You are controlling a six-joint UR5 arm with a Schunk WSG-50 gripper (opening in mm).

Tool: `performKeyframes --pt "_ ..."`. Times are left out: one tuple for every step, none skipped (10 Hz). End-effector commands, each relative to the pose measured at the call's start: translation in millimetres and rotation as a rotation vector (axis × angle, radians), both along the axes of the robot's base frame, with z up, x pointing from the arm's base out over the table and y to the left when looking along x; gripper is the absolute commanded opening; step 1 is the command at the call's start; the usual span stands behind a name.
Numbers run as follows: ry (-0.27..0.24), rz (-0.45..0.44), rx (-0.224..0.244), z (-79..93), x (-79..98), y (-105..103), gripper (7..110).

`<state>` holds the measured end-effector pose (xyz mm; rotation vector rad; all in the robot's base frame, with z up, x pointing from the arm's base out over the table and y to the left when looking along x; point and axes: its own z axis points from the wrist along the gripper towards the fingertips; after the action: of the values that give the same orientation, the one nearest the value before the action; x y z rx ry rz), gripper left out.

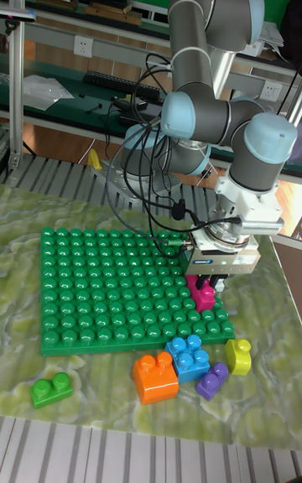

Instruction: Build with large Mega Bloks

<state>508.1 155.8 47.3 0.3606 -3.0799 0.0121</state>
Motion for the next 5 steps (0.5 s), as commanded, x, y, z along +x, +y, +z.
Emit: performKeyframes --pt "0.005 0.014 0.003 0.1 -0.3 1.3 22" --pt "0.013 0.043 0.003 2.7 -1.9 2.3 22" --pt "0.026 0.075 -0.008 6.8 -4.3 1.3 22" --pt "0.029 0.122 -0.03 11.1 -2.9 -2.7 44" --pt "0.027 0.159 -0.039 13.1 -1.5 -4.6 44"
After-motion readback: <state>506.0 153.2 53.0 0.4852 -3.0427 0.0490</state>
